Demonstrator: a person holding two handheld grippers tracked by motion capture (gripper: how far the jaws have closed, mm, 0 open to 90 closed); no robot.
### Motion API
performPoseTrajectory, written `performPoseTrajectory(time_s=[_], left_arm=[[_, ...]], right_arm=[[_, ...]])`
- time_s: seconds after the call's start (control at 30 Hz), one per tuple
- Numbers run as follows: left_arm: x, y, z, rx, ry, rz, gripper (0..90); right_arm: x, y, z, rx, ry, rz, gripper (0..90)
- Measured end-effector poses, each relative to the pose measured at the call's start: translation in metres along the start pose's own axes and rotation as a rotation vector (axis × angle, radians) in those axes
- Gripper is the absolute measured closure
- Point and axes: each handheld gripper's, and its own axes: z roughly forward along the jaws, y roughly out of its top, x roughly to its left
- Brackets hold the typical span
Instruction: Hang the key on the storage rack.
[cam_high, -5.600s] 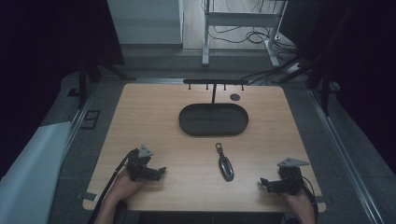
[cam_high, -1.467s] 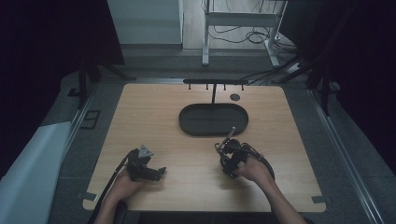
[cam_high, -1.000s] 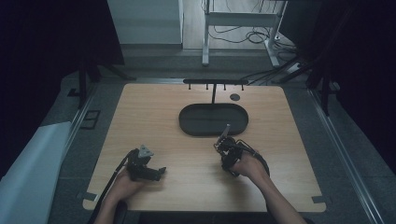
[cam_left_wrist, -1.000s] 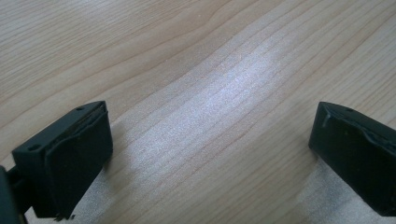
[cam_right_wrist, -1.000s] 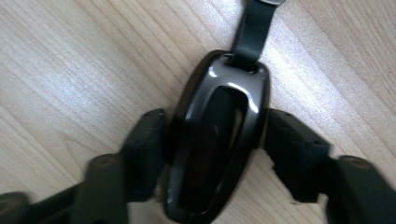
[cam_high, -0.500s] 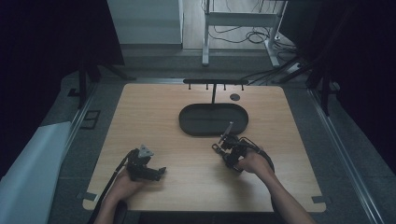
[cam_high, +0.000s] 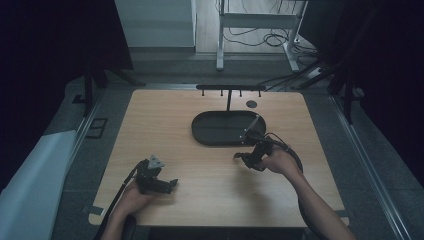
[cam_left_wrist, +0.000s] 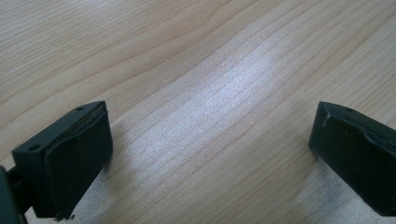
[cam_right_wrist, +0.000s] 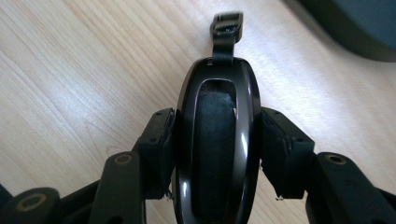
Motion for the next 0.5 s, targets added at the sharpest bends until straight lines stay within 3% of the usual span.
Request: performPoseTrajectory(time_s=[0.5], left_arm=[[0.000, 0.000, 0.000, 0.000, 0.001, 0.003, 0.0]], right_arm=[[-0.031, 0.007, -0.045, -0.046, -0.035, 0.067, 49.3]])
